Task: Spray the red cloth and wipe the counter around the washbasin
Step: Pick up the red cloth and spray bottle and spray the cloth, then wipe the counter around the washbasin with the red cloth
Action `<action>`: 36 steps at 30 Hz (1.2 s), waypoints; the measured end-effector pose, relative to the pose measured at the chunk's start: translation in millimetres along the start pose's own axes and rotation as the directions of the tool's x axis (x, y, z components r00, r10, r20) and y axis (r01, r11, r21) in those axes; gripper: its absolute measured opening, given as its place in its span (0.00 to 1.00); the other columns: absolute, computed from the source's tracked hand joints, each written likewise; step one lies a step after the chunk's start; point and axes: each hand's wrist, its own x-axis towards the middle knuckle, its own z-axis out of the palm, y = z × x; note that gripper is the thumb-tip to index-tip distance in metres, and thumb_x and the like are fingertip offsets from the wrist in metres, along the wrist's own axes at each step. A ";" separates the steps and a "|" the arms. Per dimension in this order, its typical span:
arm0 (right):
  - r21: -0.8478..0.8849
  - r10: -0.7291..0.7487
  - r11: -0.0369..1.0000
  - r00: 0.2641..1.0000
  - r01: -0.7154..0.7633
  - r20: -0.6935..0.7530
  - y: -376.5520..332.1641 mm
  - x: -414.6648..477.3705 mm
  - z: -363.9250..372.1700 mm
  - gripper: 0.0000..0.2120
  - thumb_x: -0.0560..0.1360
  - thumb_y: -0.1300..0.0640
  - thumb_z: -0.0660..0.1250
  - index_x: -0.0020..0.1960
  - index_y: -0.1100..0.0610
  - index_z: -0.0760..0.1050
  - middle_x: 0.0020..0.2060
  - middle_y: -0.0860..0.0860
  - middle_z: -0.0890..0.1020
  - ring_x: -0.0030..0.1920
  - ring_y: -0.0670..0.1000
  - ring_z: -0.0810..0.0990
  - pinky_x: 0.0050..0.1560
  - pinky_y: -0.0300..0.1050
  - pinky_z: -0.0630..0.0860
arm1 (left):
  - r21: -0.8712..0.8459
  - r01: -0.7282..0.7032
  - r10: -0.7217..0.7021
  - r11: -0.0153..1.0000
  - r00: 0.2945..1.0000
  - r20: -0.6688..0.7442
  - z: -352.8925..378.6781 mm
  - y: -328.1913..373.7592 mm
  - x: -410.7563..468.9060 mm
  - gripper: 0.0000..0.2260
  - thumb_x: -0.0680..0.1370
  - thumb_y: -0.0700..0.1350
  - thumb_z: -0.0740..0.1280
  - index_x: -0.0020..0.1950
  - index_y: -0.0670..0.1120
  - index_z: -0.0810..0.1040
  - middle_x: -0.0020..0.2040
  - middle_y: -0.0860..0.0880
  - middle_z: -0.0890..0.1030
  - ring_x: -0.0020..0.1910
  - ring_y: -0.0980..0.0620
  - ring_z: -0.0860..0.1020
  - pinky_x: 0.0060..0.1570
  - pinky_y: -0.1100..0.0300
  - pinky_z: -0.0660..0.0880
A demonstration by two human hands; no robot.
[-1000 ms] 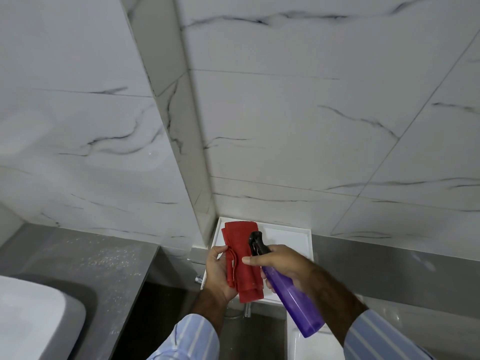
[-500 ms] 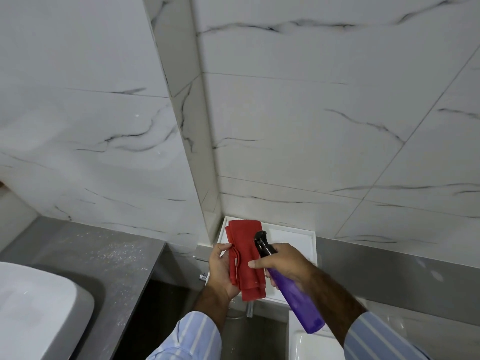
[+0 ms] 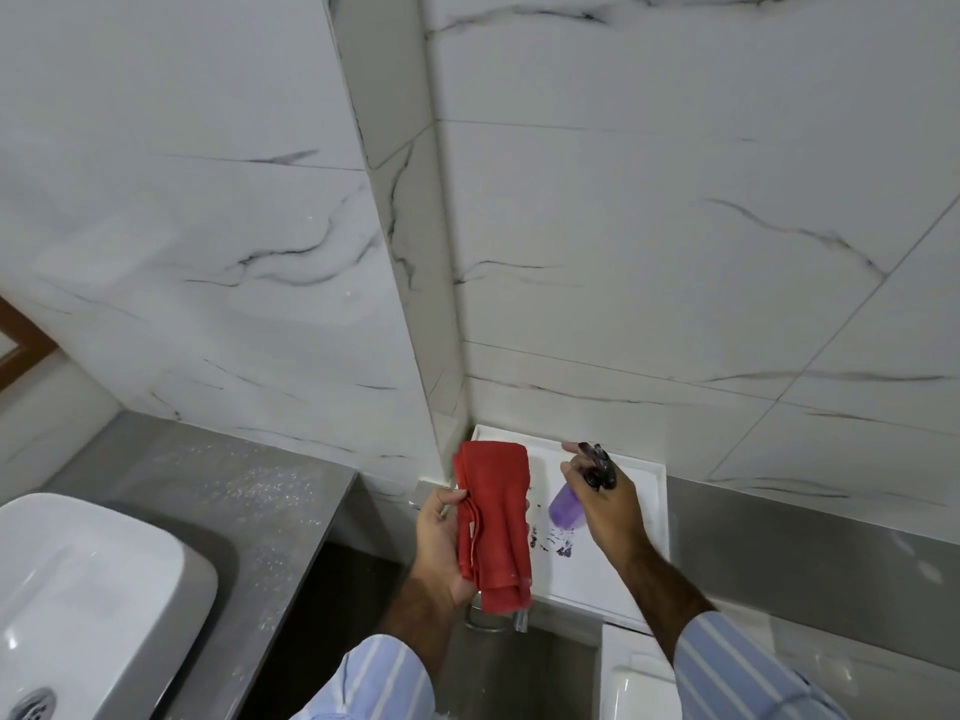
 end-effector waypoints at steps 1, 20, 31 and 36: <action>0.000 -0.004 1.000 1.000 0.004 0.000 5.4 4.0 2.2 0.07 0.80 0.59 0.71 0.57 0.51 0.83 0.48 0.30 0.86 0.54 0.35 0.83 0.58 0.27 0.74 | -0.002 0.002 -0.002 1.000 1.000 -0.001 -2.5 0.6 -0.1 0.31 0.74 0.51 0.64 0.73 0.36 0.75 0.65 0.32 0.76 0.55 0.33 0.80 0.64 0.40 0.74; 0.110 0.295 0.950 0.955 -0.291 -0.025 22.2 -92.5 23.0 0.37 0.61 0.24 0.68 0.44 0.58 0.82 0.32 0.54 0.85 0.44 0.67 0.83 0.40 0.47 0.79 | -0.055 -0.012 0.017 0.998 0.997 0.076 -32.8 20.2 -53.7 0.30 0.74 0.44 0.68 0.74 0.32 0.72 0.65 0.33 0.77 0.57 0.35 0.79 0.61 0.42 0.76; 0.250 0.299 0.828 0.771 -0.502 0.562 -97.2 -4.4 259.7 0.15 0.75 0.64 0.73 0.61 0.66 0.82 0.53 0.64 0.87 0.49 0.56 0.89 0.43 0.46 0.87 | 0.363 0.003 -0.008 0.932 1.000 0.012 -139.2 188.0 -113.7 0.23 0.72 0.36 0.69 0.68 0.38 0.79 0.61 0.34 0.80 0.52 0.40 0.83 0.57 0.47 0.81; 0.162 0.228 0.919 0.820 -0.359 0.525 -117.5 27.1 378.7 0.09 0.71 0.65 0.76 0.51 0.59 0.85 0.49 0.57 0.90 0.48 0.54 0.87 0.48 0.46 0.83 | 0.636 -0.057 0.191 0.770 0.971 -0.144 -211.3 319.2 -134.4 0.22 0.67 0.42 0.76 0.59 0.37 0.81 0.56 0.33 0.80 0.45 0.43 0.81 0.53 0.50 0.79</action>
